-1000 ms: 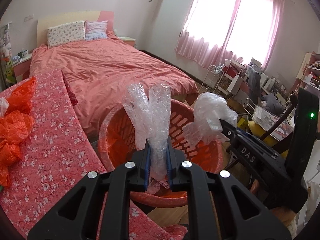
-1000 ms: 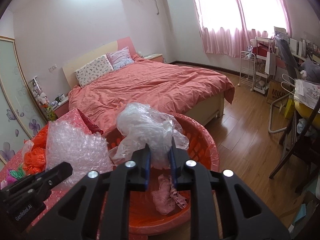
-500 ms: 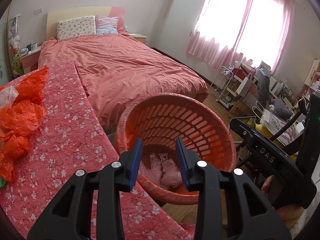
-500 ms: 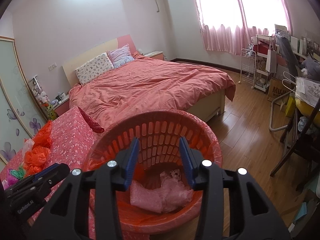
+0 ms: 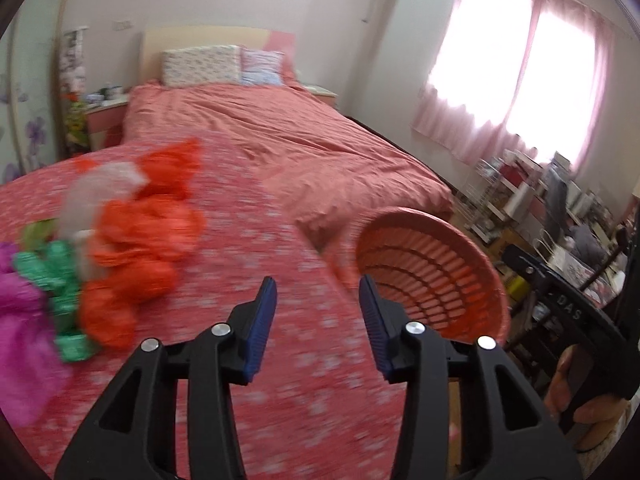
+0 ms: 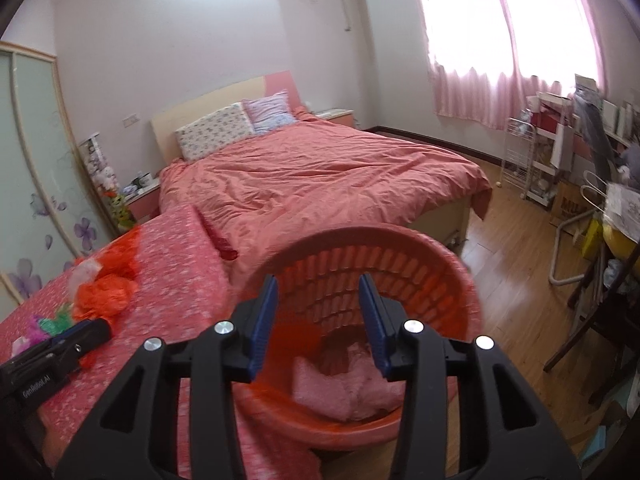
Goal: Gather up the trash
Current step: 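Return to the pile and grasp the white tissue with the left tool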
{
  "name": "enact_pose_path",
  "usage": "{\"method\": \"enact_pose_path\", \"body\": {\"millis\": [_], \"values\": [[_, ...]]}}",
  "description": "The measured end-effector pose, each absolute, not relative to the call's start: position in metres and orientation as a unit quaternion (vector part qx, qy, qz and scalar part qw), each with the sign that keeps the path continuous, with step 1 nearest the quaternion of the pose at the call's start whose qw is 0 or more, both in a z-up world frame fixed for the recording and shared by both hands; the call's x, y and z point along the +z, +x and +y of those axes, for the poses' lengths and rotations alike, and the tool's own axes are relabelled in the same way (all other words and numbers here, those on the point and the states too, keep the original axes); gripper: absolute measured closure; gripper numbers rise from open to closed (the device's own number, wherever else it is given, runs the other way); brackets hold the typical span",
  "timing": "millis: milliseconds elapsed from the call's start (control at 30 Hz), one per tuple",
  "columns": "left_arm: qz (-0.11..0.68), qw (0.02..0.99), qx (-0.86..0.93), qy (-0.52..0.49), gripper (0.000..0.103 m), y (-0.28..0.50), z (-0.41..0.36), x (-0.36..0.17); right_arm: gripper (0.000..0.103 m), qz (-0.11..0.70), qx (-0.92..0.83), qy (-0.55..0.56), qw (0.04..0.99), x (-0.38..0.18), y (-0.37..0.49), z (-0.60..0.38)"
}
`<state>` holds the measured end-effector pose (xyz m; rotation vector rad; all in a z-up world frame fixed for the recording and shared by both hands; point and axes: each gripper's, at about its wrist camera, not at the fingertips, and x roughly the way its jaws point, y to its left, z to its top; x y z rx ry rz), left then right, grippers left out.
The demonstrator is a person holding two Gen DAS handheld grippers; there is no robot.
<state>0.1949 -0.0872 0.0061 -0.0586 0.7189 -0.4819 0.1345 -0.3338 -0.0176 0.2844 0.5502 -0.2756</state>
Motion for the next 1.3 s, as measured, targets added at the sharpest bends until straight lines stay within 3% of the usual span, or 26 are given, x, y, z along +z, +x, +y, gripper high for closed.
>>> {"method": "enact_pose_path", "body": {"millis": [733,933,1100,1300], "values": [[0.326,0.942,0.002,-0.081,0.057,0.182,0.153,0.016,0.061,0.316,0.022,0.047,0.947,-0.027,0.162,-0.146],[0.343,0.936,0.0,-0.081,0.058,0.185,0.173,0.002,0.061,0.321,0.031,0.036,0.946,-0.029,0.164,-0.128],[0.361,0.929,-0.013,-0.081,0.069,0.19,0.171,-0.014,0.061,0.322,0.036,0.027,0.946,-0.029,0.163,-0.114],[0.376,0.922,-0.019,-0.091,0.074,0.205,0.173,-0.028,0.061,0.322,0.042,0.02,0.946,-0.028,0.161,-0.101]]}}
